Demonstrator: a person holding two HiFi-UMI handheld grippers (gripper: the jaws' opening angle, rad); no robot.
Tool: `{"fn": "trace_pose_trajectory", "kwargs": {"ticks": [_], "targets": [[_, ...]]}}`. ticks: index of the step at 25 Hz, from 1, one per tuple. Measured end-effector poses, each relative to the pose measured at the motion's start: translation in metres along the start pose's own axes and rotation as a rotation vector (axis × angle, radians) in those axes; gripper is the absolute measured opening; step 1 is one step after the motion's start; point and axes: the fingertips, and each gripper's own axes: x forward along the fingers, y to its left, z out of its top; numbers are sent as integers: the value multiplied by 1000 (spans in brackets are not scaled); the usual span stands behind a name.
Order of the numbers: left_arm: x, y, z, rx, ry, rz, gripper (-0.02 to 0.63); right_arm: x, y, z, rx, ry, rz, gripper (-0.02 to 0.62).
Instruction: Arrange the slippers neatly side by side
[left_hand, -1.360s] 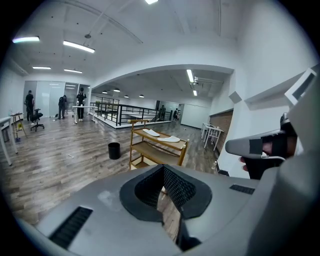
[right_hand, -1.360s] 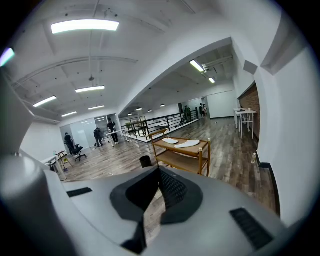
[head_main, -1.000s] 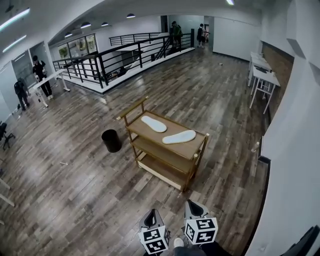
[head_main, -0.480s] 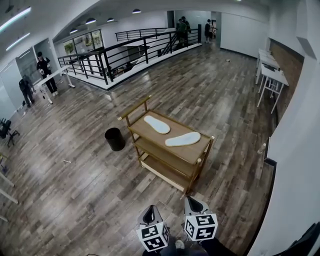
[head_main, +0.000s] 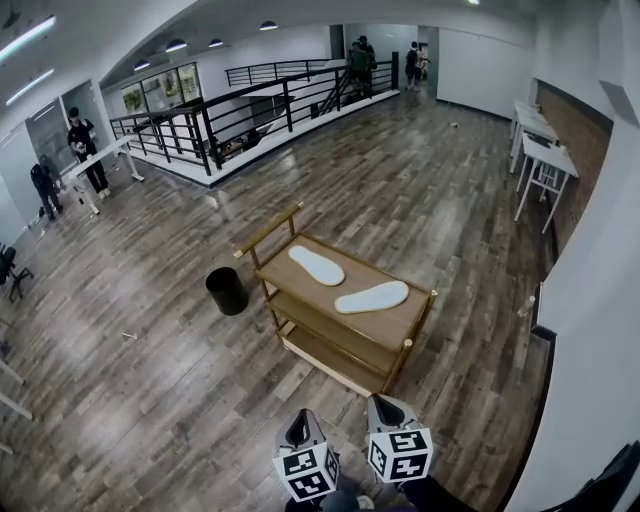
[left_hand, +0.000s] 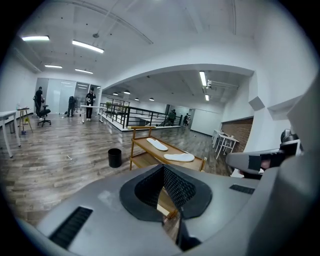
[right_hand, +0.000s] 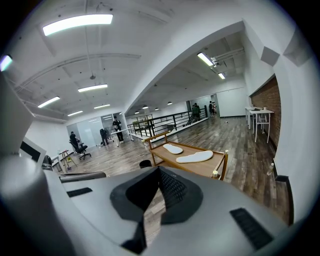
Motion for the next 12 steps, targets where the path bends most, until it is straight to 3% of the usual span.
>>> {"fn": "trace_pose_trajectory", "kwargs": {"ticks": [12], "targets": [[74, 64, 44, -13, -7, 4, 0, 100, 36, 32, -48, 18, 7, -2]]}}
